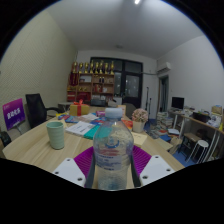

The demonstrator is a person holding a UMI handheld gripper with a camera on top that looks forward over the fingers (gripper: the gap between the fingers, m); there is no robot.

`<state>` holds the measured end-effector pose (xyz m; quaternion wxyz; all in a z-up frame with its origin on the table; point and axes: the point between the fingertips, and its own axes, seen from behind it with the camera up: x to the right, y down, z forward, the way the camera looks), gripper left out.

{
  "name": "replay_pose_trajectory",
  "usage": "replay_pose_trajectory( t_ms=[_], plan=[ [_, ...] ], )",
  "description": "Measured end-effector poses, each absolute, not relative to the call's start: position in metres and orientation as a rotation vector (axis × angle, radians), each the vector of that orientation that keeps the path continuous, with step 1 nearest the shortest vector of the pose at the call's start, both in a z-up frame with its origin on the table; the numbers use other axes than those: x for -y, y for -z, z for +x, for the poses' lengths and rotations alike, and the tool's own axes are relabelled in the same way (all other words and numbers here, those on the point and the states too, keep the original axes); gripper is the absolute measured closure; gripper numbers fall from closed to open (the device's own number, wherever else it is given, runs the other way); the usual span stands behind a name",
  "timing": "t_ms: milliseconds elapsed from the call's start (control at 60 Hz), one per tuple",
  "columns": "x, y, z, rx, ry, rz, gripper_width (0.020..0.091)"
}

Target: Pour water

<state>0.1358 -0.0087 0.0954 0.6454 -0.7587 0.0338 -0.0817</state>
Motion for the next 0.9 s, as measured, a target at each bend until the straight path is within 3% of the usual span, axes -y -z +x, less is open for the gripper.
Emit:
replay_pose_trajectory(
  t_ms=[133, 267, 433, 517, 533, 617, 633, 667, 700, 717, 900],
  plan=[
    [0.007, -0.098, 0.131, -0.108, 0.194, -1.752, 0.0547],
    [0.000, -0.097, 0.133, -0.234, 0.133, -1.858, 0.0627],
    [-0.035, -0.167, 0.139, -0.094, 0.359, -1.868, 0.0652],
    [-0.065, -0.218, 0.129, 0.136, 0.562, -1.826, 0.0652],
    [-0.063, -0.241, 0.132, 0.201, 0.596, -1.826, 0.0650],
    [-0.099, -0.248, 0.091, 0.467, 0.758, -1.778, 0.0655],
    [-0.094, -0.260, 0.089, 0.547, 0.790, -1.782, 0.0654],
    [-0.112, -0.246, 0.073, 0.653, 0.881, -1.760, 0.0655],
    [-0.106, -0.263, 0.074, 0.772, 0.956, -1.731, 0.0653],
    [-0.123, -0.244, 0.067, 0.814, 1.001, -1.701, 0.0654],
    [-0.159, -0.220, 0.028, 1.457, 1.477, -1.354, 0.0651]
  ],
)
